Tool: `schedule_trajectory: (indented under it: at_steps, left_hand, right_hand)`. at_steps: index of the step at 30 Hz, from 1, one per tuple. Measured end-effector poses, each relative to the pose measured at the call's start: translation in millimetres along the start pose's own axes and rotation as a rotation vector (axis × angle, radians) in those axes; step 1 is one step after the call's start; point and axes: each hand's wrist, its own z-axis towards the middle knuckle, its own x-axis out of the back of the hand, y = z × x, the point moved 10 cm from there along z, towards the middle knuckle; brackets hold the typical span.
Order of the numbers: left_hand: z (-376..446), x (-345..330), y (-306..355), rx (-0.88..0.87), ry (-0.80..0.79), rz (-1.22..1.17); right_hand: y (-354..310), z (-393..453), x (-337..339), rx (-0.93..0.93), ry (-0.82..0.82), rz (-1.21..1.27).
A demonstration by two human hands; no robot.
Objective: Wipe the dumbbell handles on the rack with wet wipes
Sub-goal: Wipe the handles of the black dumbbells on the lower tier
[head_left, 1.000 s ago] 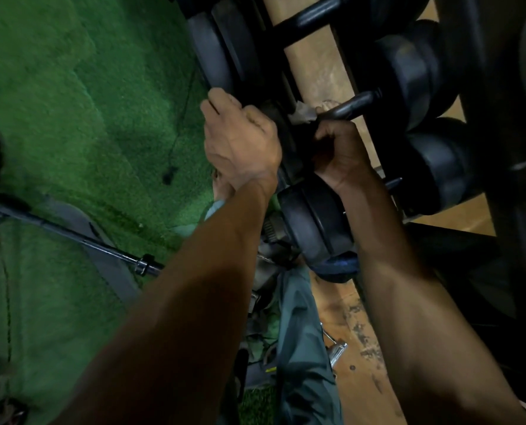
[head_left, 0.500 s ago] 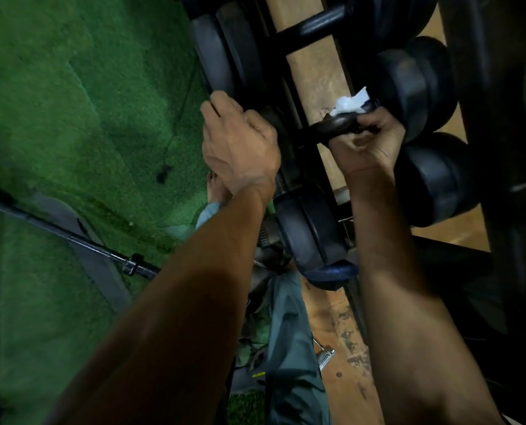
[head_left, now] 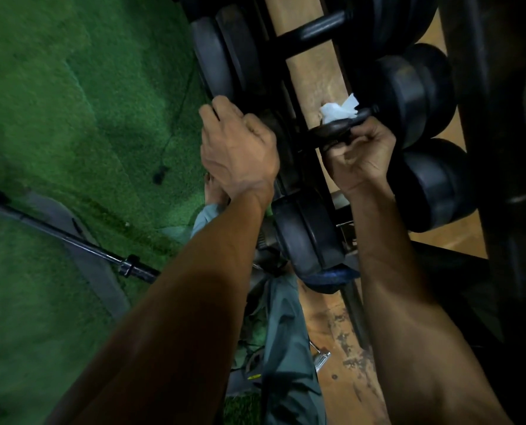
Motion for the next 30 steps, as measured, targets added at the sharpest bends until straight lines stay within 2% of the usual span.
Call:
schedule_trajectory:
  at_steps: [3, 6, 10, 16, 21, 24, 27, 30]
  left_hand:
    - [1, -1, 0, 0.000, -0.007, 0.003]
    - [0, -1, 1, -0.002, -0.005, 0.002]
    - [0, 1, 2, -0.003, 0.000, 0.005]
    - [0, 0, 2, 0.000, -0.009, 0.001]
    - [0, 0, 1, -0.002, -0.009, -0.002]
    - [0, 0, 0, 0.007, -0.018, -0.002]
    - [1, -1, 0, 0.009, -0.017, 0.009]
    - [1, -1, -1, 0.012, -0.017, 0.011]
  right_hand:
    - [13, -9, -3, -0.076, -0.046, -0.180]
    - [23, -12, -1, -0.121, -0.067, -0.231]
    - [21, -7, 7, -0.076, -0.039, -0.263]
    - [16, -8, 26, -0.036, 0.006, -0.099]
    - [0, -13, 47, 0.068, 0.228, 0.171]
    - [2, -18, 52, 0.097, 0.253, 0.227]
    - [8, -19, 53, 0.117, 0.256, 0.137]
    - [11, -23, 55, 0.163, 0.280, -0.085]
